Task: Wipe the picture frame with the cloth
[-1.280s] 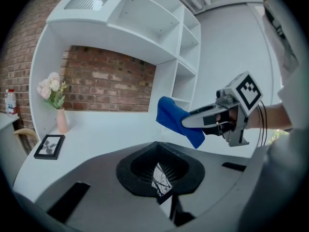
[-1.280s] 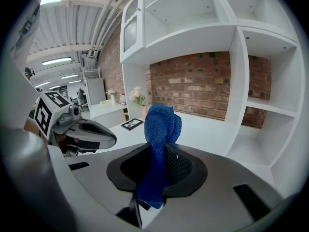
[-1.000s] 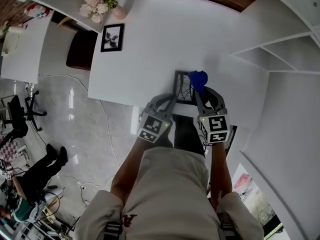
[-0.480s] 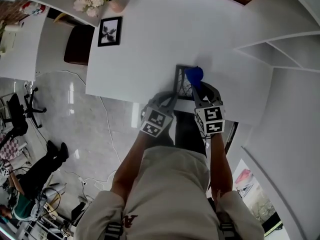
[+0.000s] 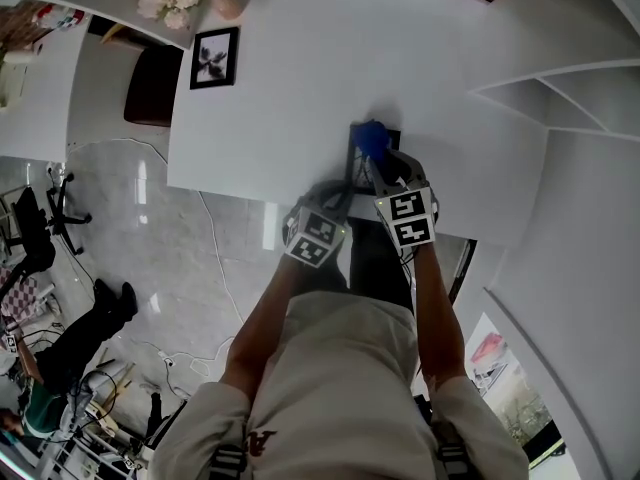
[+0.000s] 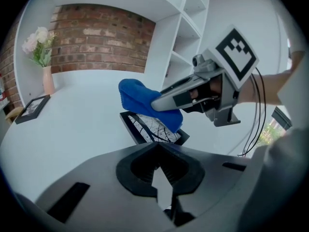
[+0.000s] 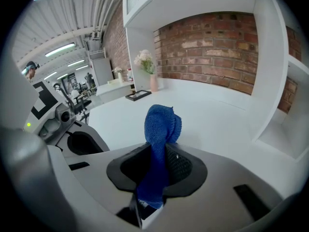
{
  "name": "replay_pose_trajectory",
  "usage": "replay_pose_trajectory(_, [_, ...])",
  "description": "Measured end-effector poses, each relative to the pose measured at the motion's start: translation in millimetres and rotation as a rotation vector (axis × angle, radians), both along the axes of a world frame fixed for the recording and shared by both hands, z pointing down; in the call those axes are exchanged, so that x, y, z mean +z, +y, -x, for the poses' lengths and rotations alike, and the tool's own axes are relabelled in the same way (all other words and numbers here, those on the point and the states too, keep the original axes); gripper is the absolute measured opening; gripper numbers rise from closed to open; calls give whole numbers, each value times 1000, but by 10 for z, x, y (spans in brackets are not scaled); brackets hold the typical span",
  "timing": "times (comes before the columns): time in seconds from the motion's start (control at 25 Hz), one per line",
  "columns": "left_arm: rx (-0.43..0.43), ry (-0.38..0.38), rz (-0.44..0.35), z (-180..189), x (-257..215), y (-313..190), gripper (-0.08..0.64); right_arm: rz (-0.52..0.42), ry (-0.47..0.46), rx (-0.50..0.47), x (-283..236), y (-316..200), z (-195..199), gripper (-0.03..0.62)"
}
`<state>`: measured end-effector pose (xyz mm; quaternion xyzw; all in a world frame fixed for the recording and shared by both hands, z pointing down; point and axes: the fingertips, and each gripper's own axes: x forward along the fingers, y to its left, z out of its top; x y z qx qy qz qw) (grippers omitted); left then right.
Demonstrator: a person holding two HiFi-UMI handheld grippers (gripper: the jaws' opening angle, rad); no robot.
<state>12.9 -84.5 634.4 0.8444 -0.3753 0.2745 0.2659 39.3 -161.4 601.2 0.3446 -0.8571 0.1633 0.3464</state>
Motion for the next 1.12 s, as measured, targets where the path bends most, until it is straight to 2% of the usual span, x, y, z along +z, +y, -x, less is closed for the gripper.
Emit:
replay_pose_trajectory(0.32, [-1,-12,37,-14,103,30,1,-10,83,-113,141,-158,189,79])
replay_pose_trajectory(0.52, [-14,-3,53,3,135,38,1,6,90,-165,225,-197,326,78])
replay_pose_trajectory(0.88, [-40,16,52,-15,127,-11,0,34,92,-190,380,-207,378,79])
replay_pose_trajectory(1.12, [-44,10,87,-16,141,-3,0,38,86,-191,404,-205,377,78])
